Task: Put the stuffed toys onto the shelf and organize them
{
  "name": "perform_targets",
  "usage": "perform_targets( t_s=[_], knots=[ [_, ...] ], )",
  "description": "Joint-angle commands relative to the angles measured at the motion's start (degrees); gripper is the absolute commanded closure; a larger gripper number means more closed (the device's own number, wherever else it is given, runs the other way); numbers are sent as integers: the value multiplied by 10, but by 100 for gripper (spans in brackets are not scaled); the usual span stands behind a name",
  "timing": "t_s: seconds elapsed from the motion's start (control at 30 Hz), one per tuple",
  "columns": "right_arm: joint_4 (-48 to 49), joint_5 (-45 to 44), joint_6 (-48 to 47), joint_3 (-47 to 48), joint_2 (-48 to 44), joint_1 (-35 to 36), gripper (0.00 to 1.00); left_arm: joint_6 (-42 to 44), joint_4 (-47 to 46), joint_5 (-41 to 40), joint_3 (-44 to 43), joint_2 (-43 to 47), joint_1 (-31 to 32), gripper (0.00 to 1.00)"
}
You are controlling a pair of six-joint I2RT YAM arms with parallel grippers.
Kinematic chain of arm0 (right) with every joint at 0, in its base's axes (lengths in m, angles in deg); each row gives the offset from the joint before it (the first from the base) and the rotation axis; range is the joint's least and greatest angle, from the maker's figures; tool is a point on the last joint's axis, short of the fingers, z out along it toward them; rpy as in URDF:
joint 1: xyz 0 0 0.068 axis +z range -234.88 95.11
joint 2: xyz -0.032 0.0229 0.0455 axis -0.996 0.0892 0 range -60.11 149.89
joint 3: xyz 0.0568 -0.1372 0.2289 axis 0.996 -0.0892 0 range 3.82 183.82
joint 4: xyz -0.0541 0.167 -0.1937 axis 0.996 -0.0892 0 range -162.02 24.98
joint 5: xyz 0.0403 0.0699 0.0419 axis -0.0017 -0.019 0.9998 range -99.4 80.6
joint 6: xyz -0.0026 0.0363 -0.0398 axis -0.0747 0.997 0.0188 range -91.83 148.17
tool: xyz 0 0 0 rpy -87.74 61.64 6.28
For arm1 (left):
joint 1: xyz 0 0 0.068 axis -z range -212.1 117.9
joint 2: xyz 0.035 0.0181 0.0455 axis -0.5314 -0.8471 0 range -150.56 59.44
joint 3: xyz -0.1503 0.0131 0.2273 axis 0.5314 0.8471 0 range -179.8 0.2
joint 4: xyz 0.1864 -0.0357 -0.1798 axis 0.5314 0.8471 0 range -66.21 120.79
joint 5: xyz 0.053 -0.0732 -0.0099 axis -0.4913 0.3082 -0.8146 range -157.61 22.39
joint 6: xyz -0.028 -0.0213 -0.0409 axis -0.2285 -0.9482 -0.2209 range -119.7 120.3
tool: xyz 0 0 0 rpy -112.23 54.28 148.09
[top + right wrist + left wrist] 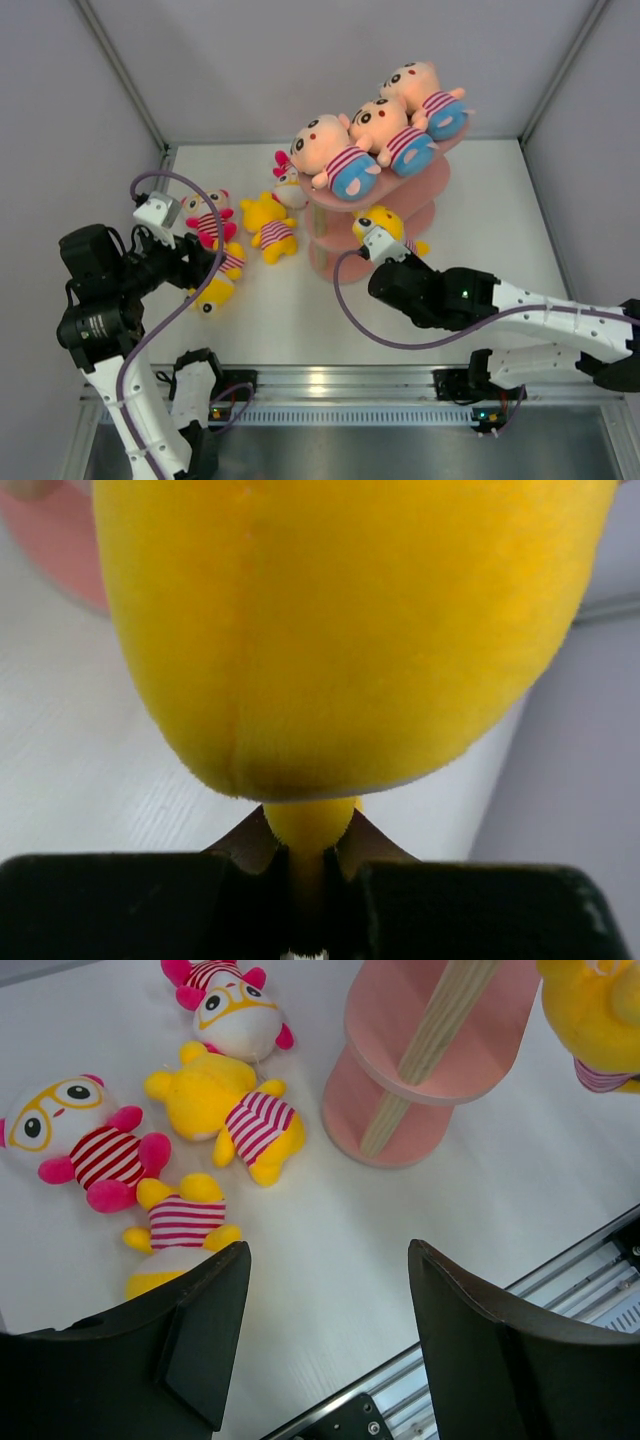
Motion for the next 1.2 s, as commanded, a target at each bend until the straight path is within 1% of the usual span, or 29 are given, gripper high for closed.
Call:
perform_targets(
  t_s=[0.0, 0.13, 0.17, 0.2, 0.27, 0.3, 0.4, 0.57, 0.7, 0.83, 1.03, 1.17],
  knots=[
    [-53, -157, -13, 40, 49, 3, 100, 6, -15, 7, 1, -11, -2, 30],
    [-40, -194, -52, 61, 95, -21, 100, 9, -14, 5, 2, -9, -2, 30],
    [-9, -197, -67, 64, 101, -25, 100, 10, -14, 4, 2, -8, -2, 30],
    [12, -199, -110, 65, 115, -28, 100, 11, -14, 3, 3, -8, -2, 30],
    [48, -196, -143, 69, 134, -32, 100, 11, -14, 1, 3, -6, -2, 30],
    [49, -194, -151, 81, 159, -32, 100, 11, -14, 0, 4, -5, -2, 30],
    [30, -211, -137, 109, 202, -34, 99, 13, -14, -2, 5, -1, -2, 29],
    [28, -223, -134, 133, 250, -35, 93, 16, -13, -5, 10, -1, -2, 28],
    [28, -224, -132, 141, 284, -42, 92, 14, -13, -1, 10, 2, -2, 28],
    [58, -217, -144, 136, 288, -67, 90, 15, -14, -2, 12, 2, -2, 28],
    [89, -217, -172, 146, 290, -72, 88, 15, -14, 2, 11, -2, -2, 28],
    [98, -224, -185, 162, 300, -75, 80, 14, -14, 3, 9, -4, -2, 28]
  ],
)
